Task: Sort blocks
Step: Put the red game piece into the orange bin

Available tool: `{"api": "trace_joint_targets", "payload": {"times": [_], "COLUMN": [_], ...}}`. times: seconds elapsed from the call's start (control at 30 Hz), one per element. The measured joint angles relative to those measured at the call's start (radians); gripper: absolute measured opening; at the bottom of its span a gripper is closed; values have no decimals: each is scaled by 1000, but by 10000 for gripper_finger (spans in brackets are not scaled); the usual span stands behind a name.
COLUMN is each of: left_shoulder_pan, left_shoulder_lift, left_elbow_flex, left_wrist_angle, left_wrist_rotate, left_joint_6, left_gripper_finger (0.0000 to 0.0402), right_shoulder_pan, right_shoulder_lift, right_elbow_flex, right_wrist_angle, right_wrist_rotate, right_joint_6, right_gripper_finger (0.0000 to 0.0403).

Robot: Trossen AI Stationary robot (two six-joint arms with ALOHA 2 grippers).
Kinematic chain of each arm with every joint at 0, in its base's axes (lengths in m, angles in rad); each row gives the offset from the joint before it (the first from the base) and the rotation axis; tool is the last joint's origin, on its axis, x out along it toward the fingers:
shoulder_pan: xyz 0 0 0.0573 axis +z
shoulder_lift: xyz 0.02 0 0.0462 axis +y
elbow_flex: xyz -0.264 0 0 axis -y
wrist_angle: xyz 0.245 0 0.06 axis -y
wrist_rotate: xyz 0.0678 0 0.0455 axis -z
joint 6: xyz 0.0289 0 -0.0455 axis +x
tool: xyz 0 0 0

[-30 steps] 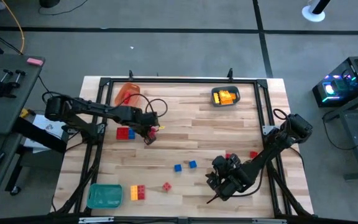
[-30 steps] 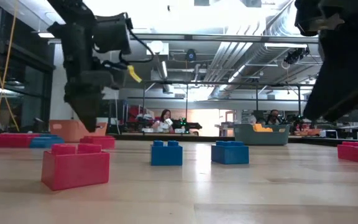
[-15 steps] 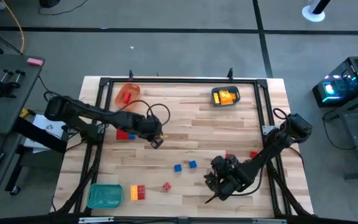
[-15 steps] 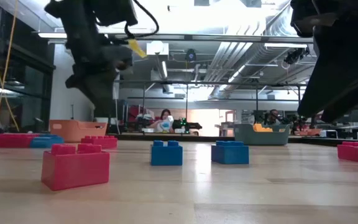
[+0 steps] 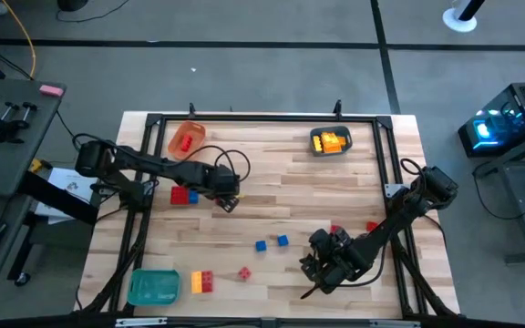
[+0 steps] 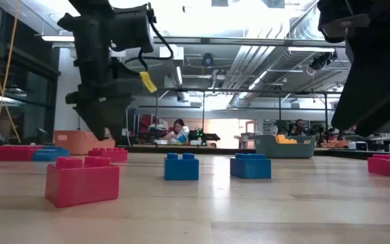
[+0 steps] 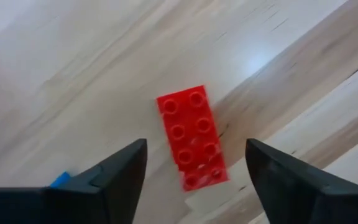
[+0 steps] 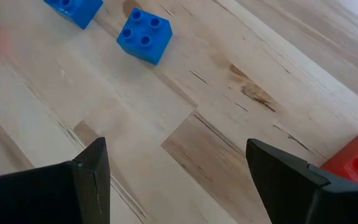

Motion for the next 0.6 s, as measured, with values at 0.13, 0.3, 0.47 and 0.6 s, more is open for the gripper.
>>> {"api": "trace_joint_targets", "payload": {"times": [0.13,0.3,0.47,0.6], "left_shoulder_pan": [0,14,16,16], "left_shoulder_lift": [51,127,175,164], "left_elbow_flex": [1,1,6,5], "left_wrist_angle": [26,32,58,50], "left_wrist_rotate": [6,7,58,93], "left_joint_6": [-13,-80,-61,-5], "left_gripper_finger": [281,282,280,214], "right_shoulder_pan": [-4,-6,-6,-6], "right_shoulder_lift": [0,0,0,0], "right_elbow_flex": [0,0,0,0], "right_wrist_angle": [0,0,-4,-3], "right_wrist_rotate": [-3,-5,-5,-6], "right_joint_6": [-7,-15,-22,-21], "right_gripper_finger": [258,258,258,258]}}
